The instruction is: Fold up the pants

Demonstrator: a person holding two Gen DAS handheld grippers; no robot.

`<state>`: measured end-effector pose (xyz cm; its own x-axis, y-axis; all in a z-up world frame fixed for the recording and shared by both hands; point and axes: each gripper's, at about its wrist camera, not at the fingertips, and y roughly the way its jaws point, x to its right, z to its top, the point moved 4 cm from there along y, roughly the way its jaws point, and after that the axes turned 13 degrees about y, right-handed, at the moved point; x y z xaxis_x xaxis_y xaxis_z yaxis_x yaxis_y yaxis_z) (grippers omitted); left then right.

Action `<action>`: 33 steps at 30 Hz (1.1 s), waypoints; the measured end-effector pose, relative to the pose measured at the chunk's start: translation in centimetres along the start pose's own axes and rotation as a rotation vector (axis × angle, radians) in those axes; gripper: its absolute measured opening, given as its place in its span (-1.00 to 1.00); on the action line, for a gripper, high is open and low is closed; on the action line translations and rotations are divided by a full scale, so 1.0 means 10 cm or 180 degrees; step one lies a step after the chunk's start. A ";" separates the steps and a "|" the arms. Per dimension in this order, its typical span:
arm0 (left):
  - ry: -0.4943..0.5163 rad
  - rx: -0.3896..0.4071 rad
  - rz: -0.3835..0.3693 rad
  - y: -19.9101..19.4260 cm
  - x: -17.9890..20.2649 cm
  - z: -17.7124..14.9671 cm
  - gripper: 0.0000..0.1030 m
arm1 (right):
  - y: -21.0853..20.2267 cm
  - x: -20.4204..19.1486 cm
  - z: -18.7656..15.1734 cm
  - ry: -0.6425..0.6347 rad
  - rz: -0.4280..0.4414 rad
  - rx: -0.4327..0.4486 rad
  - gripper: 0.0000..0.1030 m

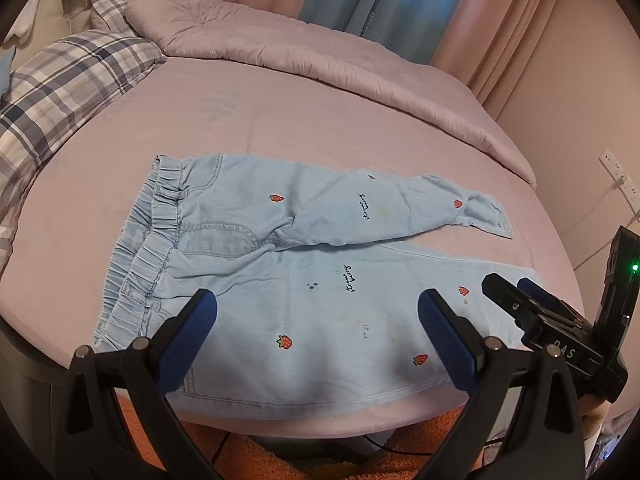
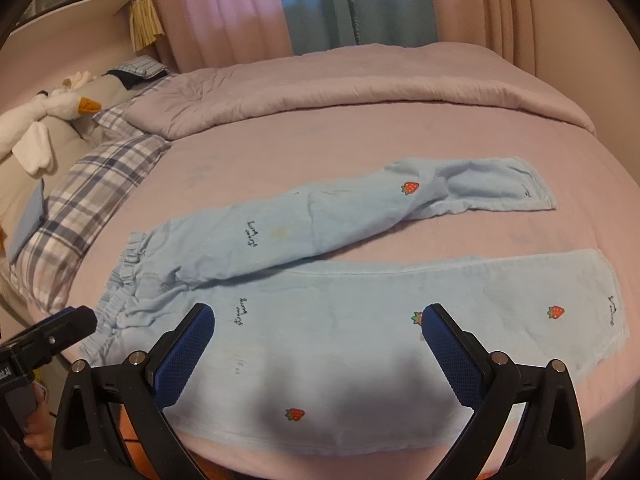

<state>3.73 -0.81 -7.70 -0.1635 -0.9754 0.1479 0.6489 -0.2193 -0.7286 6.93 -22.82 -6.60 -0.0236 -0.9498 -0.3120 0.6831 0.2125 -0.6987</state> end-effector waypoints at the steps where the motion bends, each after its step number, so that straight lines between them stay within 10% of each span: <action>1: 0.0000 -0.0006 -0.0002 0.00 0.00 0.00 0.95 | 0.00 0.00 0.00 0.0005 -0.0004 -0.0024 1.00; 33: 0.0062 -0.0045 0.0019 0.04 0.07 0.02 0.95 | -0.01 0.17 -0.02 0.0188 0.0013 -0.0008 1.00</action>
<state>4.01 -1.54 -7.71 -0.1743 -0.9760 0.1305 0.6394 -0.2129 -0.7388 6.63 -24.38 -7.18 -0.0639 -0.9337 -0.3524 0.6814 0.2172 -0.6990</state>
